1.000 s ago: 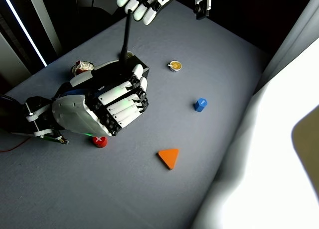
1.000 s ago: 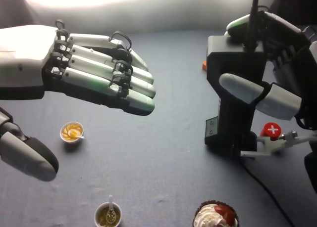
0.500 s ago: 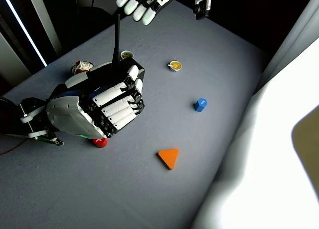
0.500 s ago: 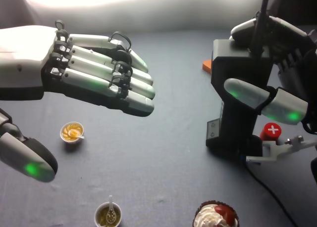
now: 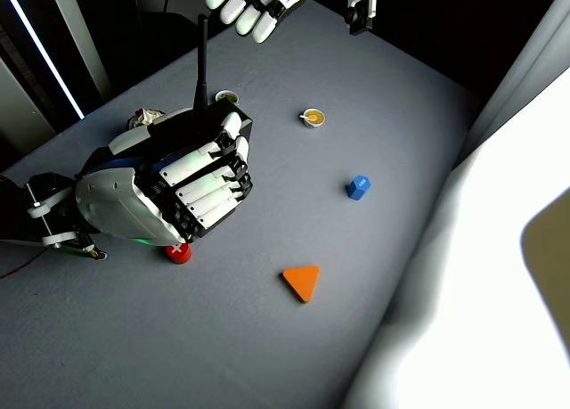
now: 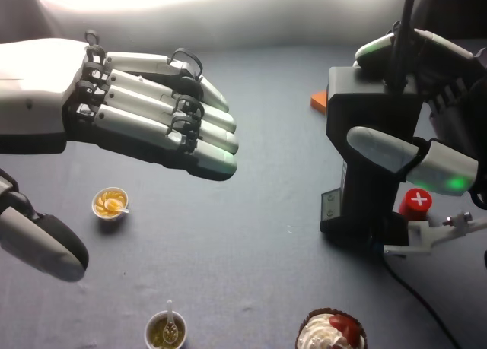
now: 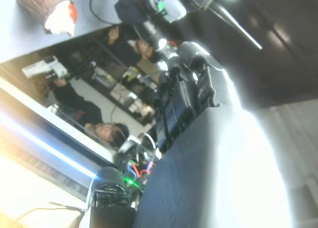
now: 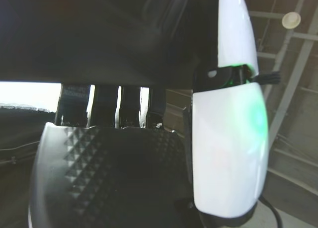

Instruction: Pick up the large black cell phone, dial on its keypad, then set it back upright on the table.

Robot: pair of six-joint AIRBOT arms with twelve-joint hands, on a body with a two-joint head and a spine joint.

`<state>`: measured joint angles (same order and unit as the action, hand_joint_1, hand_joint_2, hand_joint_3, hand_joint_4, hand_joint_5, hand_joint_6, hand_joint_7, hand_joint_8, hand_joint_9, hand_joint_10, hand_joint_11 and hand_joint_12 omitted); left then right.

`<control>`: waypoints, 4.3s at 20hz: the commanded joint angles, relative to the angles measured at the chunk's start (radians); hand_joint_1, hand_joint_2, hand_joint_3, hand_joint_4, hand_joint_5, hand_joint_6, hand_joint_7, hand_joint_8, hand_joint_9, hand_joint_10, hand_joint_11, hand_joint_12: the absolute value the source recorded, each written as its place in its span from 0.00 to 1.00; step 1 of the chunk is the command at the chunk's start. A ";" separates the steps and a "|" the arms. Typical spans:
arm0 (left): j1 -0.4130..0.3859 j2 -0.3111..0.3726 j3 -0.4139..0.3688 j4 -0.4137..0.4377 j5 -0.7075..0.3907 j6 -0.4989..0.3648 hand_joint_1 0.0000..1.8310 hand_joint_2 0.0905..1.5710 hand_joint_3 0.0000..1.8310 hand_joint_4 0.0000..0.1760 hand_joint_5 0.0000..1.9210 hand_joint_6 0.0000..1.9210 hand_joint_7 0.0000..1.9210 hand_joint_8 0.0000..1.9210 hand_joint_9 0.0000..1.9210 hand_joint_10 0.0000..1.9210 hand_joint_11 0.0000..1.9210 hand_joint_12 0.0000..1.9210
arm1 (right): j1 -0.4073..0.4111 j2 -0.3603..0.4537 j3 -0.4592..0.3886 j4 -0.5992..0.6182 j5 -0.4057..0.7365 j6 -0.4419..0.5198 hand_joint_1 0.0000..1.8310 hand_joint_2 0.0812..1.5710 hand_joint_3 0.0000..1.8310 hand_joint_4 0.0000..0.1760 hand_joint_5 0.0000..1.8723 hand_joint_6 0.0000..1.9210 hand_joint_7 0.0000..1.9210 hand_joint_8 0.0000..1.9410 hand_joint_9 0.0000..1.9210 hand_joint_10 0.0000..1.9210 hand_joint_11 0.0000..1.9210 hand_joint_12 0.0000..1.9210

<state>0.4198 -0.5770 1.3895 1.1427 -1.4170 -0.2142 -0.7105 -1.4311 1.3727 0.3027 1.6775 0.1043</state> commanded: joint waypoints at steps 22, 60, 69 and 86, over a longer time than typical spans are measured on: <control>-0.032 0.006 -0.002 -0.089 -0.080 -0.005 0.04 0.70 0.00 0.00 0.17 0.00 0.19 0.00 0.17 0.00 0.02 0.34 | -0.006 0.006 0.002 -0.022 0.086 0.011 0.81 0.71 0.00 0.00 0.45 0.46 0.40 0.64 0.45 0.64 0.48 0.78; -0.037 0.005 -0.002 -0.083 -0.085 -0.004 0.06 0.70 0.00 0.00 0.15 0.00 0.17 0.00 0.16 0.00 0.01 0.35 | -0.006 0.003 0.005 -0.023 0.086 0.010 0.46 0.70 0.01 0.00 0.42 0.01 0.44 0.00 0.47 0.01 0.30 0.54; -0.038 0.005 -0.002 -0.083 -0.084 -0.004 0.07 0.70 0.00 0.00 0.17 0.00 0.19 0.00 0.17 0.00 0.03 0.35 | -0.005 0.002 0.006 -0.023 0.086 0.008 0.36 0.69 0.00 0.00 0.31 0.00 0.34 0.00 0.36 0.00 0.18 0.52; -0.039 0.006 -0.002 -0.073 -0.088 -0.004 0.04 0.71 0.00 0.00 0.16 0.00 0.17 0.00 0.16 0.00 0.01 0.35 | -0.001 0.031 -0.020 -0.028 0.086 0.006 0.19 0.63 0.00 0.00 0.15 0.00 0.16 0.00 0.15 0.00 0.00 0.45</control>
<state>0.4049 -0.5770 1.3895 1.1606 -1.4307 -0.2146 -0.7136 -1.4120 1.3533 0.2901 1.6547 0.1017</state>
